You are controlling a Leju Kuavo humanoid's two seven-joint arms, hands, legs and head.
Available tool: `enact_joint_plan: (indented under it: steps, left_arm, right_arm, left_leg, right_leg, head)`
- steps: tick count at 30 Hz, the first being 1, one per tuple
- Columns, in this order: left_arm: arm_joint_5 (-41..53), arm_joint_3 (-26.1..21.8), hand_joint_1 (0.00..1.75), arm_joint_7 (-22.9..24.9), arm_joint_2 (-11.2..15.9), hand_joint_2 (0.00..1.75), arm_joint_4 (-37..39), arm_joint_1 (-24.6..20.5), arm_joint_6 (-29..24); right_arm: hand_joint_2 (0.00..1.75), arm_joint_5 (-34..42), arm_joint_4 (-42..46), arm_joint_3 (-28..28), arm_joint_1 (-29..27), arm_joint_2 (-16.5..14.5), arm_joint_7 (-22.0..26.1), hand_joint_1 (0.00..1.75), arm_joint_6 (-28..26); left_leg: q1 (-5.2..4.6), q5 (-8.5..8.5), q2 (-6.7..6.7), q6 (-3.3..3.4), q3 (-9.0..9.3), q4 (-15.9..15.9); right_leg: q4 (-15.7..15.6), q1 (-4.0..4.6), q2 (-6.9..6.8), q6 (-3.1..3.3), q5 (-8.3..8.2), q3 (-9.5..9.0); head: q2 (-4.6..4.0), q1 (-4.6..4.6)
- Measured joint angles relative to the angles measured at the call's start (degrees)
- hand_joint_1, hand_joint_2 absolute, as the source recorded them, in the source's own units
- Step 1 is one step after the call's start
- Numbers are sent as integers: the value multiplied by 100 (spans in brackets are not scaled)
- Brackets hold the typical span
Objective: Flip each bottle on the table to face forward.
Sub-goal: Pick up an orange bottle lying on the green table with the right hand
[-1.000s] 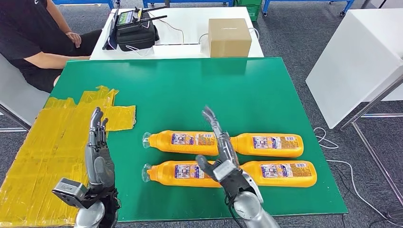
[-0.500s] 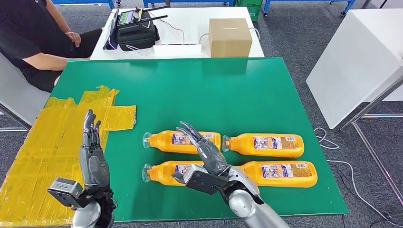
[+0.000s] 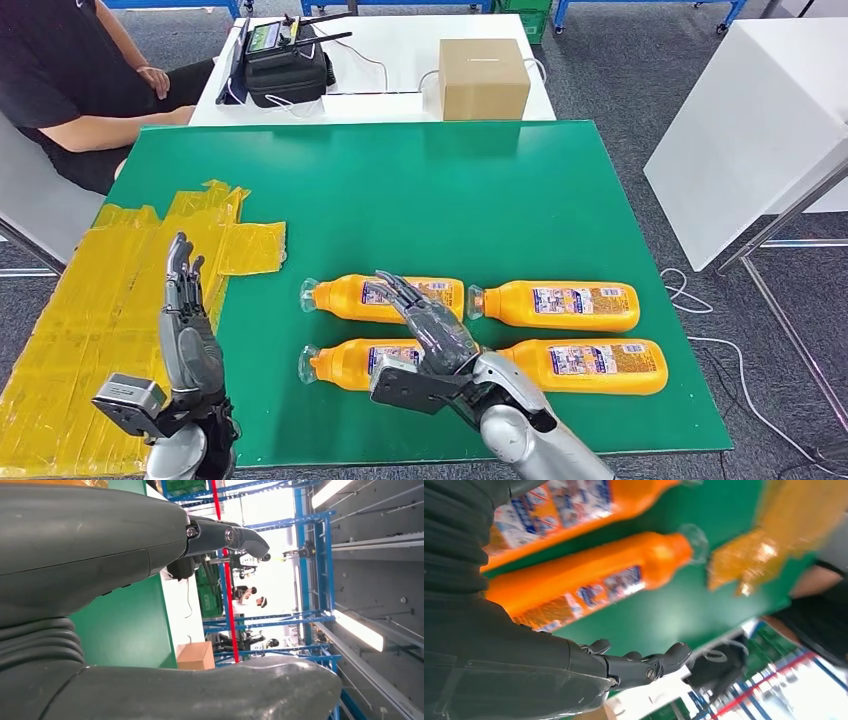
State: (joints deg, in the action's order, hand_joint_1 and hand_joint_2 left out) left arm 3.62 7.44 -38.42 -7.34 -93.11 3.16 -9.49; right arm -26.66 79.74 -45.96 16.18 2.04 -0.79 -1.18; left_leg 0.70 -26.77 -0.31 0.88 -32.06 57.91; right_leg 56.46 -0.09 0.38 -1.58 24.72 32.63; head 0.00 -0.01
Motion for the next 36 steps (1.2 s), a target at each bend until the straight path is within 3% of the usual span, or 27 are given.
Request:
enact_joint_plan:
  steps: [15,26,36]
  left_arm:
    - [-89,-107,0,67,-2,0,30,30,17]
    - [-179,-163,0,65,-2,0,68,23,42]
    - [-433,-239,0,84,-10,0,90,-62,96]
  right_arm:
    - [175,-282,-115,-495,190,362,-571,0,277]
    - [175,-372,-136,-648,240,554,-705,0,382]
    - [175,-618,-178,-881,308,763,-1200,0,804]
  left_leg:
    - [0,0,0,0,0,0]
    - [0,0,0,0,2,1]
    - [0,0,1,0,1,1]
  right_leg:
    - [0,0,0,0,0,1]
    - [-1,0,0,0,0,0]
    - [-1,0,0,0,0,0]
  head:
    - [0,0]
    - [0,-1]
    - [0,0]
